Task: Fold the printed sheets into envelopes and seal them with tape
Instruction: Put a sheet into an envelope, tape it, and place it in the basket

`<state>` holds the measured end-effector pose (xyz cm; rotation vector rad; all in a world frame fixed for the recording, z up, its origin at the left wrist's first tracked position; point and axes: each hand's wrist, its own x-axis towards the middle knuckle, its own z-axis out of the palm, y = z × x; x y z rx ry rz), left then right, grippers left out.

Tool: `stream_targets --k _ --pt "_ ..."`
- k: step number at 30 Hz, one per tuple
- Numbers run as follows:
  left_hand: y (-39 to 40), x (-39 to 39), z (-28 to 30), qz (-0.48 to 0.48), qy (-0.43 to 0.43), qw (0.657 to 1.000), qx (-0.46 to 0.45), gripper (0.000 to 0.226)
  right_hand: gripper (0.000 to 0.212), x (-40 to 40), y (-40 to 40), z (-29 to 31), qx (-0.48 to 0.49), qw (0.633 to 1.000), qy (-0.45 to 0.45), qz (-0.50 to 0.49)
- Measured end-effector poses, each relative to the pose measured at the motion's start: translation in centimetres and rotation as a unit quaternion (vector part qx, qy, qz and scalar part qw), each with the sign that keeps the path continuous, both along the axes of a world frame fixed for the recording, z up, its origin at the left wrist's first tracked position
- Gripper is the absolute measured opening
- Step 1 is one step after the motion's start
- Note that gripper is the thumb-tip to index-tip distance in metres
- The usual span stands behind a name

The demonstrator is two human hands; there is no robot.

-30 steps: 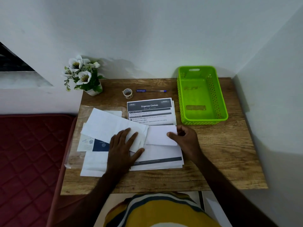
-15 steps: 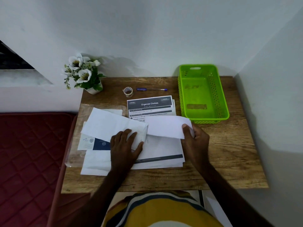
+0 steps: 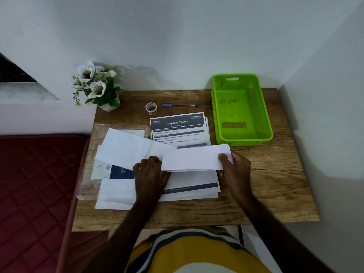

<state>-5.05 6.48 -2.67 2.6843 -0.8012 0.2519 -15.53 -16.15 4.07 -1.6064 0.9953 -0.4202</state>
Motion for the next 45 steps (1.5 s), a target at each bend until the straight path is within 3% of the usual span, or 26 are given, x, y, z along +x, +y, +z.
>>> stream_targets --k 4,12,21,35,40,45 --pt "-0.7 -0.4 0.7 -0.005 0.008 1.000 0.027 0.006 0.017 -1.2 -0.5 -0.8 0.009 1.000 0.023 -0.004" --pt "-0.1 0.4 0.2 -0.021 0.068 0.997 -0.036 0.013 0.031 -2.3 -0.8 -1.3 0.021 0.999 0.034 -0.004" --pt "0.5 1.0 1.1 -0.008 0.165 0.977 -0.136 0.008 0.024 -1.9 -0.5 -1.3 -0.002 0.999 0.037 -0.017" --pt "0.7 2.0 1.1 -0.003 0.207 0.966 -0.153 0.009 0.015 -0.2 0.7 -0.5 -0.065 0.998 0.001 -0.001" --pt "0.4 1.8 1.0 -0.020 0.195 0.970 -0.142 0.009 0.022 0.2 2.0 -1.2 -0.038 0.998 0.007 0.051" --pt "-0.1 1.5 1.1 -0.012 0.191 0.971 -0.143 0.007 0.019 0.7 5.0 -2.4 0.010 0.999 -0.002 0.042"
